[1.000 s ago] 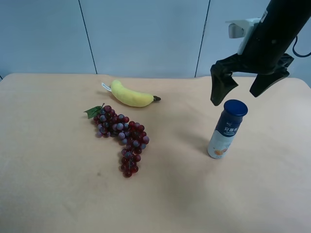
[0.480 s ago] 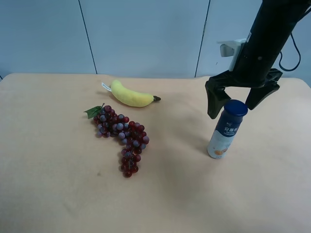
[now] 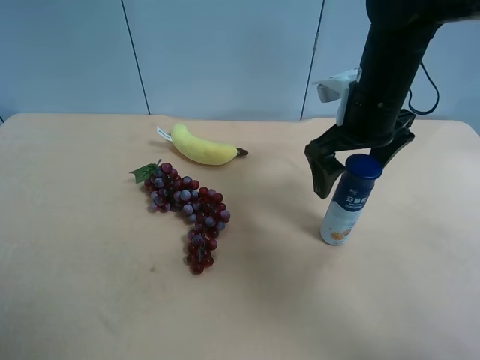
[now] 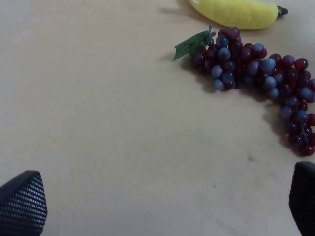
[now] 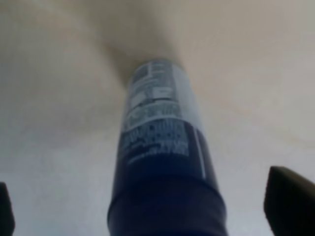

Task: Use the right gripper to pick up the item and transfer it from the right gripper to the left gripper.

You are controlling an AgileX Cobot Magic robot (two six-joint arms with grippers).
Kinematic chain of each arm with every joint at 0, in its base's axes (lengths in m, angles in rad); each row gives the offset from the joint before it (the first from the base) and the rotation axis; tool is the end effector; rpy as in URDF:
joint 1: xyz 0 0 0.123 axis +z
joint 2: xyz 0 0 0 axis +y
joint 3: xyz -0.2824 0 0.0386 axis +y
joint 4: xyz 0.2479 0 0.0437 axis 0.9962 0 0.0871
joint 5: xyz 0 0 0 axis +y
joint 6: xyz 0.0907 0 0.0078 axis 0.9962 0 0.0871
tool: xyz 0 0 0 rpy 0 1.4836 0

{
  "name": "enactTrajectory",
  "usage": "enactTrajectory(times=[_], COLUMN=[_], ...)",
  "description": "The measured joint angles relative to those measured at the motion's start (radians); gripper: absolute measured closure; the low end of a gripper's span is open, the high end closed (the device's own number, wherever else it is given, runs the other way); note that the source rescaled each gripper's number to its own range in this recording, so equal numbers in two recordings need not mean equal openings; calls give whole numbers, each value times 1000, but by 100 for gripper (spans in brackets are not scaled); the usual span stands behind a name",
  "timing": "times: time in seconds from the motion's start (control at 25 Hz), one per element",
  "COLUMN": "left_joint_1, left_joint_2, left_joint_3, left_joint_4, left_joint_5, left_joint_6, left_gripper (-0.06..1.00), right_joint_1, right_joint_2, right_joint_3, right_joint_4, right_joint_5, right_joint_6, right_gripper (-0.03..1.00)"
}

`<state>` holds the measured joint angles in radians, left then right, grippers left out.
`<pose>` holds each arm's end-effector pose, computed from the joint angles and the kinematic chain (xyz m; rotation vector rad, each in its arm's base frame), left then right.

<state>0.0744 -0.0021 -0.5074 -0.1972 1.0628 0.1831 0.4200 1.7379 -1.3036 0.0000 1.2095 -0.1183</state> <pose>-0.0058 -0.0161 0.2803 0.1202 2.0185 -0.0728 0.3008 0.1343 0.2394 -0.8317 3.0150 0.0033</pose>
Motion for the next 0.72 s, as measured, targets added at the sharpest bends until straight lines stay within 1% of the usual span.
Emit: enactTrajectory(times=[0.16, 0.4, 0.48, 0.56, 0.72], left_joint_1=[0, 0, 0, 0, 0], left_joint_2=[0, 0, 0, 0, 0], left_joint_3=[0, 0, 0, 0, 0], left_joint_4=[0, 0, 0, 0, 0], left_joint_5=[0, 0, 0, 0, 0], left_joint_6=[0, 0, 0, 0, 0], left_gripper=[-6, -6, -6, -6, -6], right_joint_1=[7, 7, 7, 7, 7], right_joint_2=[0, 0, 0, -3, -31], right_joint_3=[1, 1, 4, 26, 116], right_joint_4=[-28, -24, -16, 0, 0], right_joint_5=[-13, -61, -64, -74, -142], right_joint_6=[-1, -20, -30, -46, -55], right_gripper=[-3, -3, -3, -3, -3])
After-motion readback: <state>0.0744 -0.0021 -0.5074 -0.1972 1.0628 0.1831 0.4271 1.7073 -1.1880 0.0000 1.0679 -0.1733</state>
